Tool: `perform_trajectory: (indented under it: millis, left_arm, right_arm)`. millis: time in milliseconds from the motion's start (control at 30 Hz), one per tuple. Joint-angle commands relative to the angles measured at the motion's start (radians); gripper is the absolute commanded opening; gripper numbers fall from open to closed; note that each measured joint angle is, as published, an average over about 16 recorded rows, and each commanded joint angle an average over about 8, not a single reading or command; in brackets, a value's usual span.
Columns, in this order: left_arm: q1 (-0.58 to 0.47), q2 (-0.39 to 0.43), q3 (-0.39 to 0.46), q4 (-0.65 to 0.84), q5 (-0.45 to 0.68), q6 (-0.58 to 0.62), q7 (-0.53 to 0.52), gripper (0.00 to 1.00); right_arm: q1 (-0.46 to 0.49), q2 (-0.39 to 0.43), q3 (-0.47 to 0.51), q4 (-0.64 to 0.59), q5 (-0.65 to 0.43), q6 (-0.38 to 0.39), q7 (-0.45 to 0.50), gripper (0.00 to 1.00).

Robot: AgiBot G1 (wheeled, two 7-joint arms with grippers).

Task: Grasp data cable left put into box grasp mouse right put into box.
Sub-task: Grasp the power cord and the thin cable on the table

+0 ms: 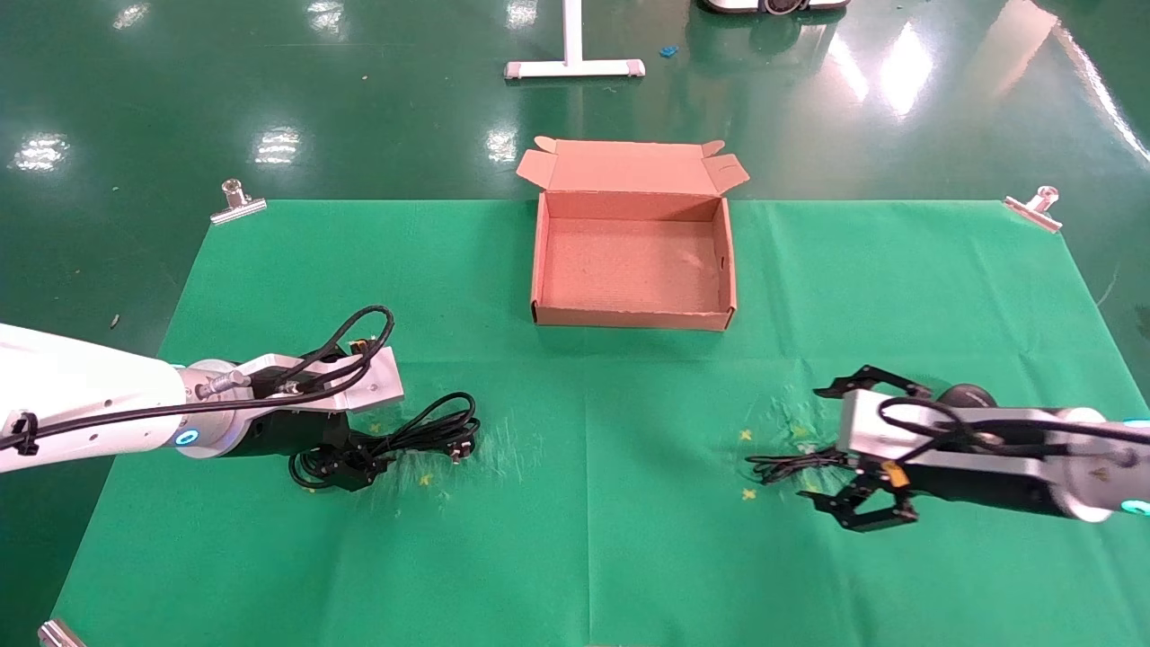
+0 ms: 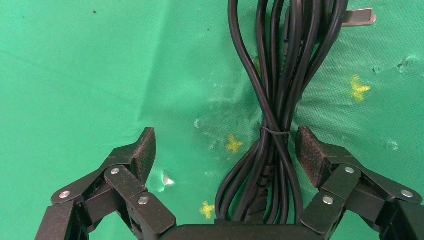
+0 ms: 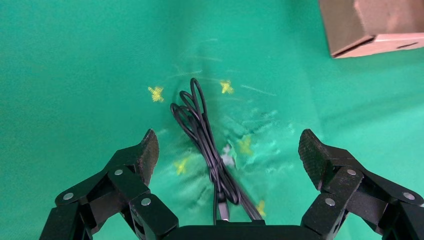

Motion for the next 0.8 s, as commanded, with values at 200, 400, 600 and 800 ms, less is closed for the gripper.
perform_trajectory:
  millis: [200, 400, 600, 800]
  left_arm:
    - [0.000, 0.000, 0.000, 0.000, 0.000, 0.000, 0.000, 1.00]
    - [0.000, 0.000, 0.000, 0.000, 0.000, 0.000, 0.000, 0.67]
    - [0.000, 0.000, 0.000, 0.000, 0.001, -0.001, 0.000, 0.00]
    - [0.000, 0.000, 0.000, 0.000, 0.001, 0.000, 0.000, 0.00]
  right_arm:
    - [0.020, -0.052, -0.029, -0.034, -0.064, 0.017, 0.012, 1.00]
    - [0.031, -0.069, -0.043, -0.061, -0.094, 0.016, 0.026, 1.00]
    - [0.033, -0.074, -0.048, -0.073, -0.104, 0.016, 0.031, 0.38]
    - [0.033, -0.072, -0.046, -0.070, -0.099, 0.016, 0.029, 0.00]
